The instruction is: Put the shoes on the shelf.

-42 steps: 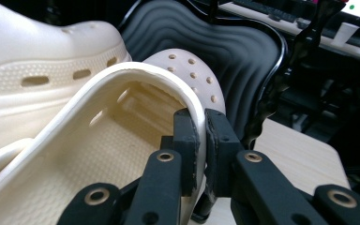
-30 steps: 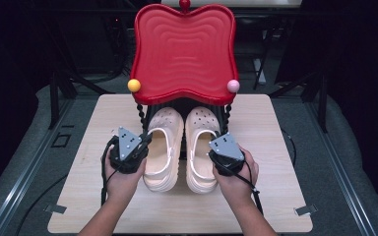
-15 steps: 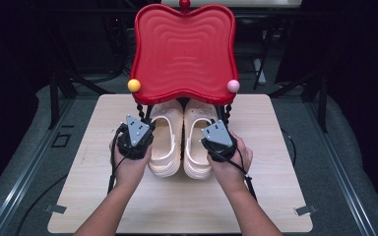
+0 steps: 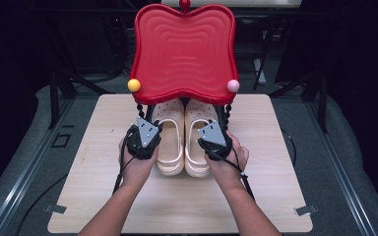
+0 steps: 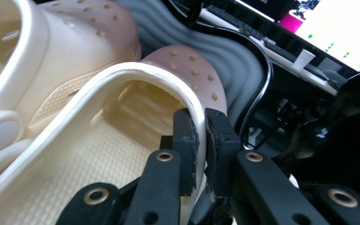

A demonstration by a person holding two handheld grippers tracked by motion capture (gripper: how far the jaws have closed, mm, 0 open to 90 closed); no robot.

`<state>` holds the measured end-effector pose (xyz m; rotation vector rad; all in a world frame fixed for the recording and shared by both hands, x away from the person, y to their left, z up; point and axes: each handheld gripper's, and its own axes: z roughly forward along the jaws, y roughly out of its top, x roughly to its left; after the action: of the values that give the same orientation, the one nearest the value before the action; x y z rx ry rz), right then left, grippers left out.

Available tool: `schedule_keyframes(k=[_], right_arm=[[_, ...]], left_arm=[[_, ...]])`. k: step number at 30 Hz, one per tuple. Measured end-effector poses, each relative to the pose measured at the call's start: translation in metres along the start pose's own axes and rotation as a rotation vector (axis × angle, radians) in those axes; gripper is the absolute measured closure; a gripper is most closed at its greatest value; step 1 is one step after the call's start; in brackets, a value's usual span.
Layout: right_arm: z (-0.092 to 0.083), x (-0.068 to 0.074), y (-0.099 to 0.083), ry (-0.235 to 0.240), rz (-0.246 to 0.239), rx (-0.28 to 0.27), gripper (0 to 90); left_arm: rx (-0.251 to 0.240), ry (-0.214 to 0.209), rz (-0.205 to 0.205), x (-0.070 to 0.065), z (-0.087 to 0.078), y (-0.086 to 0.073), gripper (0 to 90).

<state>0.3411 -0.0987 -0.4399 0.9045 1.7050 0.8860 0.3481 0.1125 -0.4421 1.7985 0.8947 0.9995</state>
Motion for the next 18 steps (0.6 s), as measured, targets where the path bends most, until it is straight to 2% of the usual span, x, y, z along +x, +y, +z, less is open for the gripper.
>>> schedule_keyframes(k=[4, 9, 12, 13, 18], right_arm=[[-0.0003, 0.0045, -0.0054, 0.026, 0.0, 0.002, 81.3], [-0.0027, 0.008, -0.0079, 0.032, 0.008, -0.019, 79.0], [-0.0025, 0.0076, -0.0083, 0.044, 0.018, -0.02, 76.2], [-0.0031, 0.0075, -0.008, 0.051, 0.019, -0.019, 75.4], [-0.0038, 0.0079, -0.0081, 0.06, 0.019, -0.012, 71.3]], left_arm=[[-0.001, -0.02, -0.03, 0.0044, -0.0008, -0.0014, 80.9], [-0.021, -0.031, -0.073, 0.0053, -0.002, -0.0056, 77.8], [-0.02, -0.066, -0.116, 0.0076, -0.0004, -0.0061, 72.9], [-0.018, -0.071, -0.12, 0.0082, -0.0005, -0.0061, 70.1], [-0.016, -0.086, -0.138, 0.0101, -0.0012, -0.0061, 67.1]])
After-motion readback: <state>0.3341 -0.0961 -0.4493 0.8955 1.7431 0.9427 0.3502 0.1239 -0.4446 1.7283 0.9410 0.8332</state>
